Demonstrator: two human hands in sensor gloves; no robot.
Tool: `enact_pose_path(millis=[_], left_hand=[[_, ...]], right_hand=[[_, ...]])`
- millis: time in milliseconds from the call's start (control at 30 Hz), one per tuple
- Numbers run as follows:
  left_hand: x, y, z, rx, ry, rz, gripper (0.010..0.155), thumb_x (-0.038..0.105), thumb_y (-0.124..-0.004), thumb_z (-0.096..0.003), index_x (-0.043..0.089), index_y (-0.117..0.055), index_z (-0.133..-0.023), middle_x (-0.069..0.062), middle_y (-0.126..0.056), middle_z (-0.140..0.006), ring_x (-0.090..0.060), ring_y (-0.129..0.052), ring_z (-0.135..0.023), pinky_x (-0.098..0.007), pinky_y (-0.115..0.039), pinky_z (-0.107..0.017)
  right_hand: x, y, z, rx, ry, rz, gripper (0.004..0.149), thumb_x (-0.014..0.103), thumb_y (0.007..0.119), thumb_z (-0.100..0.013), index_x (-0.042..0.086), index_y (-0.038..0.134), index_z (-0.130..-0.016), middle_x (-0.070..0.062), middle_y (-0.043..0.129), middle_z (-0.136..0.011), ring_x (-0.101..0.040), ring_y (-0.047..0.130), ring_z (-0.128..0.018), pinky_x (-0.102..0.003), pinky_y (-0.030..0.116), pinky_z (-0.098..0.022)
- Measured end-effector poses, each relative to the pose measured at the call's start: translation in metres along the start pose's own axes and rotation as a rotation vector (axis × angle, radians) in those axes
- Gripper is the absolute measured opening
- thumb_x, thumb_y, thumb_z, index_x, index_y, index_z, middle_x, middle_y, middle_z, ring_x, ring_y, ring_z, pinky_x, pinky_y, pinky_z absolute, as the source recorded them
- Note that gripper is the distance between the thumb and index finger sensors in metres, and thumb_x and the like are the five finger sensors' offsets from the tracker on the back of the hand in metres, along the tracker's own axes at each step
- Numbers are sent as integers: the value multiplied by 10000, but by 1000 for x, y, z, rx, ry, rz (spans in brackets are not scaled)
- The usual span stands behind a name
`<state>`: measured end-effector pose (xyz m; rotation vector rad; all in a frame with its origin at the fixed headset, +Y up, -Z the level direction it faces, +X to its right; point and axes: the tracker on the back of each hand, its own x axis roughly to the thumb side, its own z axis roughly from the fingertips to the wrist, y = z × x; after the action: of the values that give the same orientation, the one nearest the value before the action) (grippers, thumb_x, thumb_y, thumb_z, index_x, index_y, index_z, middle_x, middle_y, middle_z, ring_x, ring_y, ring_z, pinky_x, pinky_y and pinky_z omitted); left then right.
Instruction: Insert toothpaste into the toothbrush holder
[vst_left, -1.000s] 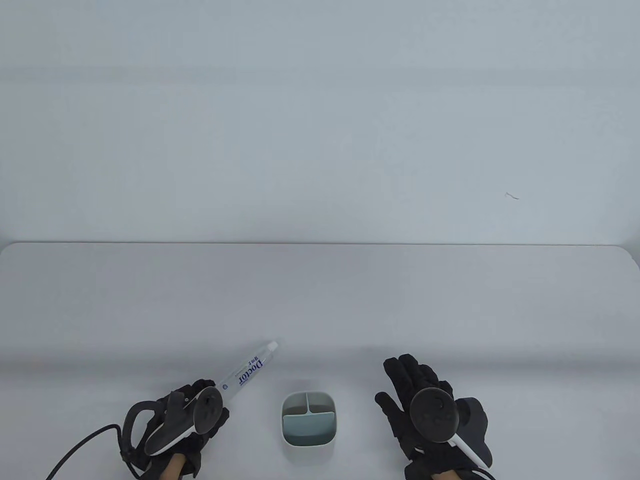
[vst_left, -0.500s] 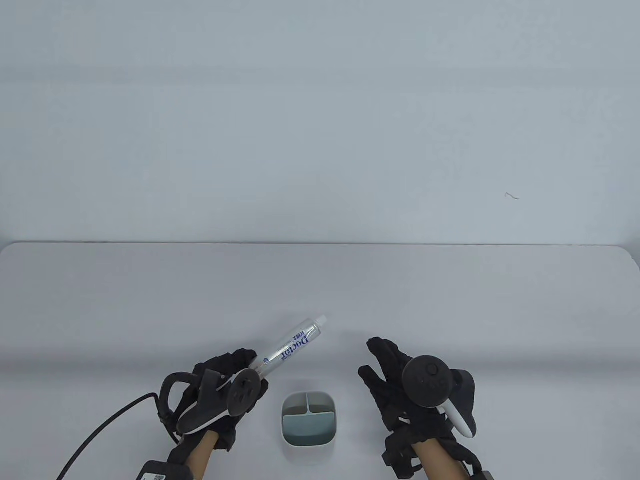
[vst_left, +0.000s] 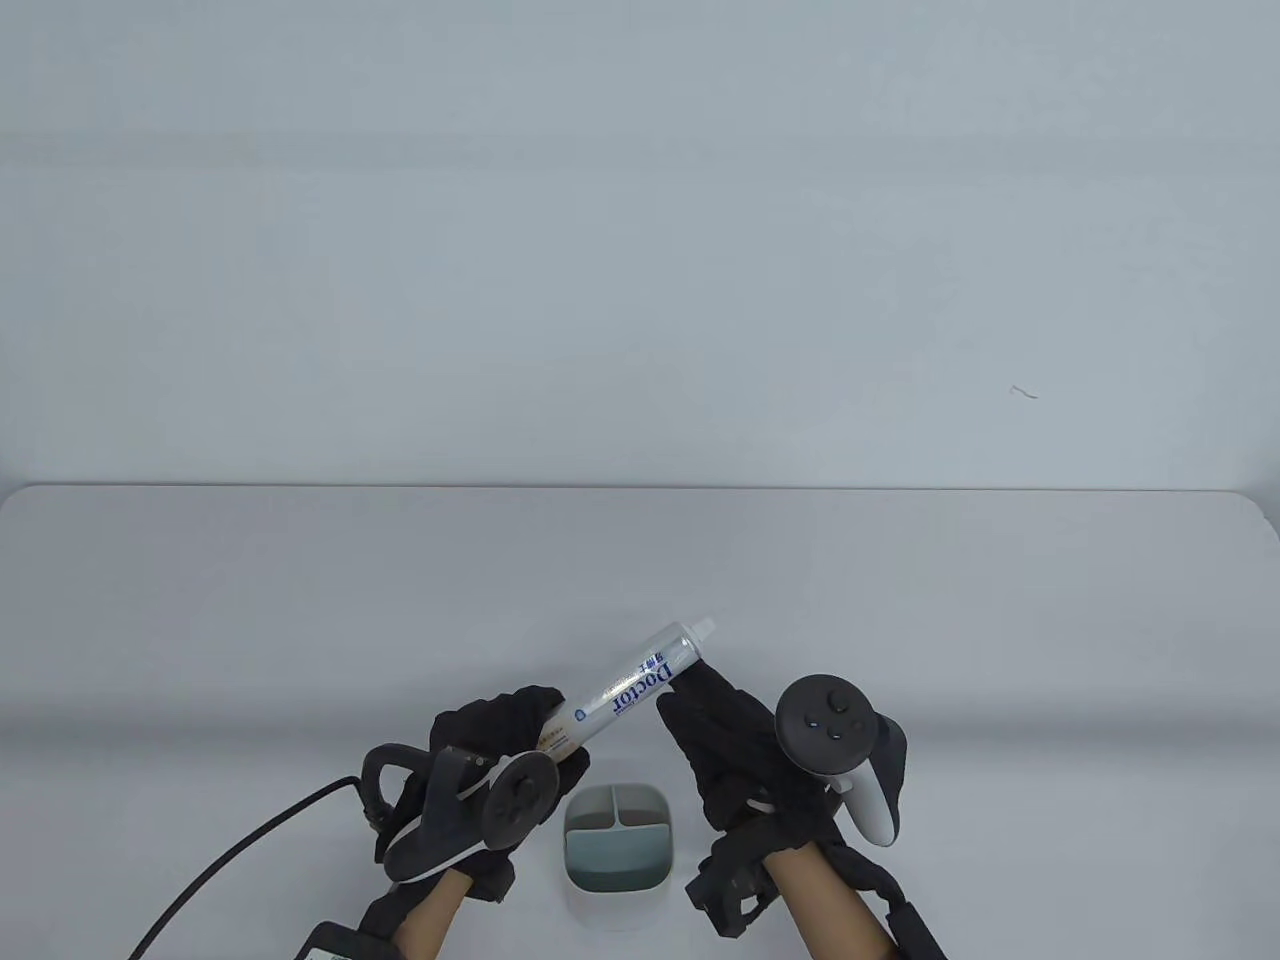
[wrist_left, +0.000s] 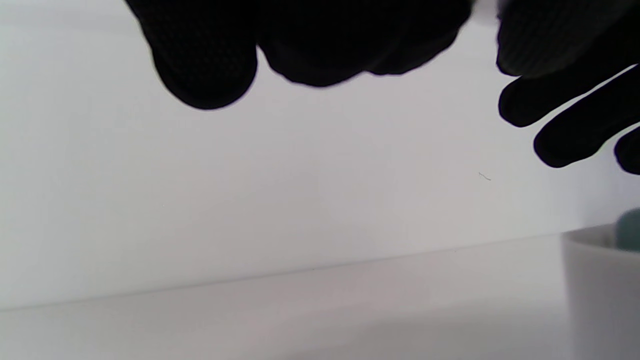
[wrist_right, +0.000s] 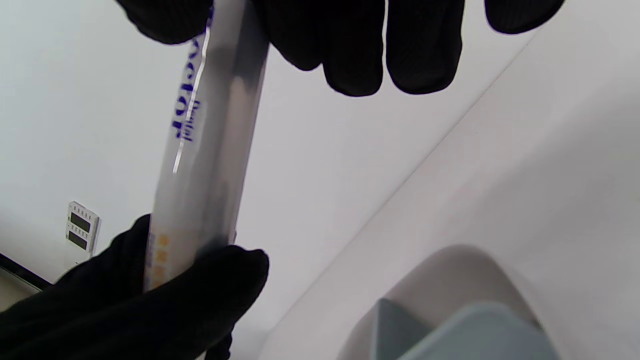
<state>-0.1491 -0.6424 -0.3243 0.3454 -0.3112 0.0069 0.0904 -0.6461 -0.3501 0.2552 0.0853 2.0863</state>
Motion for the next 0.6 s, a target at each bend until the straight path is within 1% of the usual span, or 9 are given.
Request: enact_pose_path(millis=[67, 133, 233, 333, 500, 533, 600], left_hand=[[6, 2, 4, 29, -23, -11, 859, 795, -566, -399, 164, -549, -982, 101, -900, -622, -86, -926, -374, -419, -863, -529], [6, 3, 6, 42, -10, -37, 856, 795, -555, -407, 164, -539, -985, 104, -896, -628, -80, -925, -379, -414, -863, -533], [9, 4, 10, 89, -19, -66, 854, 784, -555, -422, 148, -531, -992, 98, -894, -633, -87, -924, -383, -420, -859, -533], [14, 4, 15, 103, -28, -83, 856, 763, -558, -439, 124, -511, -1006, 87, -888, -649, -93, -922, -393, -426, -853, -536], [23, 9, 19, 145, -72, -147, 854, 728, -566, -458, 92, -487, -1023, 62, -878, -680, -103, -918, -419, -437, -842, -545], [24, 10, 19, 154, -79, -159, 854, 723, -567, -461, 88, -480, -1025, 58, -875, -686, -102, -916, -425, -437, -840, -547], [28, 12, 20, 175, -97, -168, 859, 716, -571, -462, 81, -465, -1030, 52, -866, -698, -107, -913, -435, -442, -835, -552]], right_hand=[[1, 3, -1, 11, -23, -6, 647, 523, 563, -623, 119, 501, -1125, -126, 640, -1158, -463, 687, -1028, -693, 449, -692], [1, 5, -1, -5, -34, -35, 647, 519, 558, -623, 113, 499, -1124, -126, 645, -1154, -454, 693, -1028, -691, 451, -693], [2, 6, -1, -4, -69, -78, 650, 515, 564, -625, 103, 490, -1123, -123, 637, -1155, -441, 688, -1035, -688, 440, -700], [1, 9, -2, -1, -86, -143, 669, 516, 566, -625, 84, 471, -1126, -132, 632, -1155, -433, 685, -1039, -685, 436, -705], [1, 14, -3, 8, -101, -340, 693, 524, 576, -629, 75, 431, -1137, -138, 608, -1161, -419, 681, -1040, -675, 438, -711], [2, 15, -1, 2, -96, -371, 697, 525, 571, -632, 75, 412, -1140, -138, 598, -1163, -412, 681, -1040, -671, 444, -711], [4, 19, 4, -31, -96, -495, 699, 520, 579, -629, 76, 397, -1139, -141, 592, -1160, -405, 684, -1035, -663, 452, -712]])
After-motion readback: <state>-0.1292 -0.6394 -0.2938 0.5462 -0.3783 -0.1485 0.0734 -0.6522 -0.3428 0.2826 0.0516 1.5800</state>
